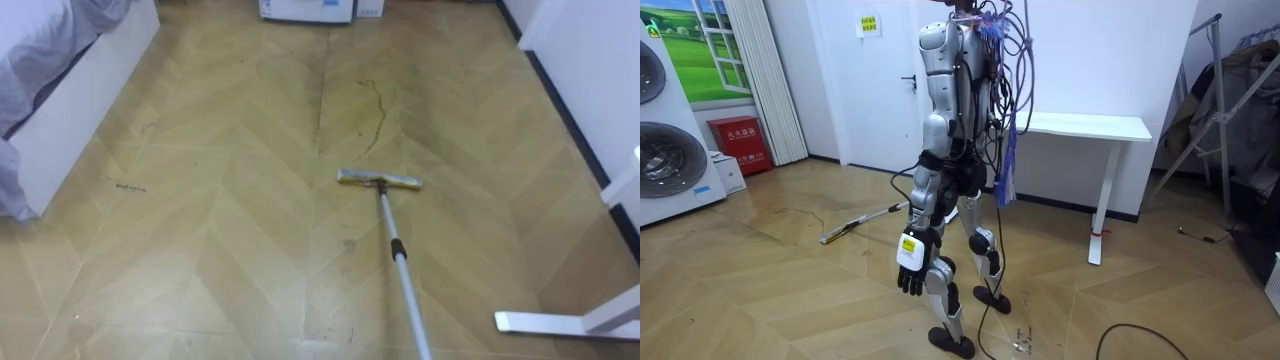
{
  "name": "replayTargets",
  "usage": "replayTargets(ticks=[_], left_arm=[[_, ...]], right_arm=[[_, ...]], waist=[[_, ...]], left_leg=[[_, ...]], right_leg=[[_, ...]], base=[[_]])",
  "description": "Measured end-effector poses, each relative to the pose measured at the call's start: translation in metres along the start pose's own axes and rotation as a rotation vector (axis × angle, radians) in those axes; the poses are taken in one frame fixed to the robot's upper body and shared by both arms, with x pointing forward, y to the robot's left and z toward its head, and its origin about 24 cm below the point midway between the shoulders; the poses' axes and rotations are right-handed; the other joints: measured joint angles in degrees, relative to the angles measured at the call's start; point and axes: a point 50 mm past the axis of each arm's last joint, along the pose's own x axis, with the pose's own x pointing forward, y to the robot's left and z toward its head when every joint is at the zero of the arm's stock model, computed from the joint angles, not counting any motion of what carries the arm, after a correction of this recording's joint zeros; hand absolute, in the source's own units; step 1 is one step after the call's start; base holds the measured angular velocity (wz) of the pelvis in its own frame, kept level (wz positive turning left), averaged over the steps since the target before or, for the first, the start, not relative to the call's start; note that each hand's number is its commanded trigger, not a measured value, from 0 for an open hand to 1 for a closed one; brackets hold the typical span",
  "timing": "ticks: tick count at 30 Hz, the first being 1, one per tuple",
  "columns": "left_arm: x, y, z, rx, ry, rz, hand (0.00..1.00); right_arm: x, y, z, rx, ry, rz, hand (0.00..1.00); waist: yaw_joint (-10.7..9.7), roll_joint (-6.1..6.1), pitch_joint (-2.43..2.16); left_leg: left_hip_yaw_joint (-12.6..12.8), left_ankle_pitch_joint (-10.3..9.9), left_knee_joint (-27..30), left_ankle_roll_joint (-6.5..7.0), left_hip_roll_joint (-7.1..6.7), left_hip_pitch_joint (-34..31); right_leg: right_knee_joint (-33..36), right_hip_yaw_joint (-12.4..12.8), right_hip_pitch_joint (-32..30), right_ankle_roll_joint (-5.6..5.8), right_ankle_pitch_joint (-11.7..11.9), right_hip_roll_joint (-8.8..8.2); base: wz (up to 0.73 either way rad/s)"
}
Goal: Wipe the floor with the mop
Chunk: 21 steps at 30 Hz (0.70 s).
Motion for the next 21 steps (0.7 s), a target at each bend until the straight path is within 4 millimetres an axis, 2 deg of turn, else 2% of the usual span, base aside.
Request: replayTargets(ticks=[3,10,17,21], left_arm=[[-0.0002,-0.0023,-0.0010,0.013,0.003,-0.008,0.00],[-0.0004,-0.0030,-0.0035,0.013,0.009,-0.011,0.00],[-0.0004,-0.0034,-0.0050,0.016,0.024,-0.013,0.00],[-0.0005,-0.0048,-0.0045,0.019,0.029,-0.022,0.00]], right_arm=[[-0.0001,-0.0009,0.0002,0.004,-0.004,-0.001,1.00],[-0.0002,-0.0014,-0.0001,0.013,-0.005,0.000,1.00],[-0.0004,-0.0028,-0.0003,0.015,-0.005,0.000,1.00],[-0.0010,-0.0072,0.0004,0.023,-0.010,-0.005,1.00]], waist=[[0.0,0.31,0.23],[0.2,0.35,0.26],[0.2,0.66,0.20],[0.2,1.53,-0.14]], left_leg=[[0.0,0.0,0.0,0.03,0.00,-0.1],[0.0,0.0,-0.2,0.03,0.01,-0.1],[-0.1,-0.1,-0.1,0.03,0.03,-0.2],[-0.1,0.0,0.3,0.06,0.10,-1.8]], right_leg=[[0.0,0.0,-0.1,0.00,0.0,0.00],[0.0,-0.1,-0.2,0.00,0.0,-0.01],[0.0,-0.2,-0.2,0.00,0.0,0.02],[0.3,-0.3,-1.7,-0.04,0.0,0.05]], base=[[0.00],[0.00],[0.00],[0.00]])
